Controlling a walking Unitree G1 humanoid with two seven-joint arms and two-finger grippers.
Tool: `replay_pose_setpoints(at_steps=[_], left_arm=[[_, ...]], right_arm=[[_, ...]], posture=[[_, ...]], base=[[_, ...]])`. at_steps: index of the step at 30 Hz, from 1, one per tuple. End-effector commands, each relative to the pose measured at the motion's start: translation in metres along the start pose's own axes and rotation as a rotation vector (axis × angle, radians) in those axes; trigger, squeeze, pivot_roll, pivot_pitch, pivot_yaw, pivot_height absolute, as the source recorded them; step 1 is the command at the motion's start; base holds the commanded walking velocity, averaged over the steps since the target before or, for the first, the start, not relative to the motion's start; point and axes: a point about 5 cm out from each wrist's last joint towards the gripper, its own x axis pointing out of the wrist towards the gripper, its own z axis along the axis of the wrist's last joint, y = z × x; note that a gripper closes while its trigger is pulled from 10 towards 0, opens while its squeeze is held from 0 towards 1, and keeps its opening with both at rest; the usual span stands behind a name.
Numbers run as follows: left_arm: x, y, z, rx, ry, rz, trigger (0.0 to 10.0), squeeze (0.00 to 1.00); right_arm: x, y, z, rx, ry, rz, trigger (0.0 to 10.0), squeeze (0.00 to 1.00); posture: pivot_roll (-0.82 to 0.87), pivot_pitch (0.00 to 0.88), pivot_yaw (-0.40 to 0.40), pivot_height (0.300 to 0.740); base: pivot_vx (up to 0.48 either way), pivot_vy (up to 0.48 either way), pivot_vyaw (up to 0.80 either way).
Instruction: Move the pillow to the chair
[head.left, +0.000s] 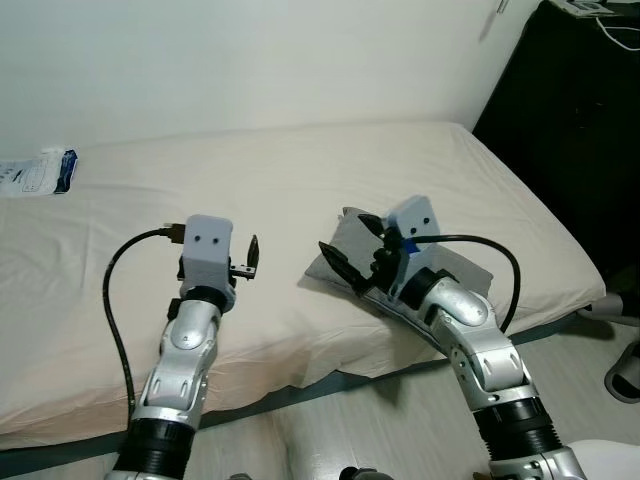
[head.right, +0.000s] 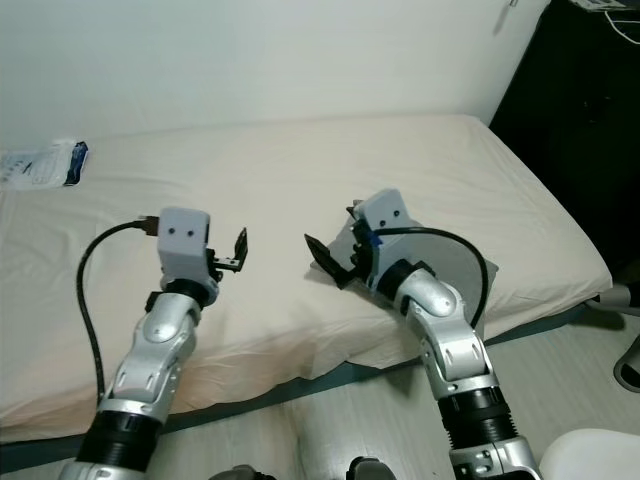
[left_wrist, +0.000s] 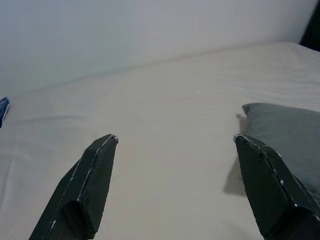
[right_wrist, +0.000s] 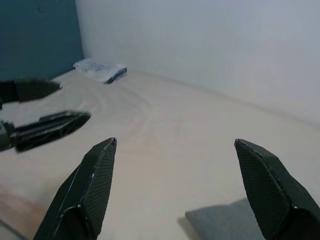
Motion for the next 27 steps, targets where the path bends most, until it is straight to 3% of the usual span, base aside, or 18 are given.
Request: replay_pose_setpoints(at_steps=[1,5,6,8,9,12,13,18,27], left_arm=[[-0.004,0.005,-0.002,-0.003,0.002,0.012,10.0,0.0],[-0.008,0.014,0.002,0.012,-0.043,0.111,10.0,0.0],[-0.01,0.02,0.005,0.017,-0.078,0.181,10.0,0.0],[-0.011,0.024,0.007,0.021,-0.1,0.222,10.0,0.0],[-0.011,0.024,0.007,0.021,-0.1,0.222,10.0,0.0],[-0.007,0.023,0.0,0.05,-0.045,0.201,10.0,0.0],[-0.007,0.023,0.0,0.05,-0.045,0.201,10.0,0.0],[0.002,0.015,0.004,0.054,-0.03,0.157,10.0,0.0],[0.006,0.006,0.011,0.043,-0.057,0.119,10.0,0.0]], right_arm=[[0.0,0.0,-0.001,-0.021,-0.003,-0.001,10.0,0.0],[0.0,0.002,-0.002,-0.076,0.007,0.002,10.0,0.0],[0.001,0.004,0.0,-0.122,0.008,0.009,10.0,0.0],[0.002,0.005,0.001,-0.173,0.009,0.019,10.0,0.0],[0.002,0.005,0.001,-0.173,0.009,0.019,10.0,0.0],[0.005,0.002,0.012,-0.314,-0.007,0.018,10.0,0.0],[0.005,0.002,0.012,-0.314,-0.007,0.018,10.0,0.0],[0.003,-0.014,0.033,-0.442,-0.042,-0.039,10.0,0.0],[-0.013,-0.033,0.036,-0.526,0.021,-0.046,10.0,0.0]], posture=[[0.01,0.102,-0.049,0.74],[0.01,0.106,-0.045,0.74],[0.01,0.106,-0.042,0.74],[0.0,0.105,-0.041,0.74],[0.0,0.105,-0.041,0.74],[-0.01,0.099,-0.036,0.74],[-0.01,0.099,-0.036,0.74],[-0.02,0.093,-0.029,0.74],[-0.03,0.098,-0.019,0.74]], base=[[0.0,0.0,0.0],[0.0,0.0,0.0],[0.0,0.0,0.0],[0.0,0.0,0.0],[0.0,0.0,0.0],[0.0,0.0,0.0],[0.0,0.0,0.0],[0.0,0.0,0.0],[0.0,0.0,0.0]])
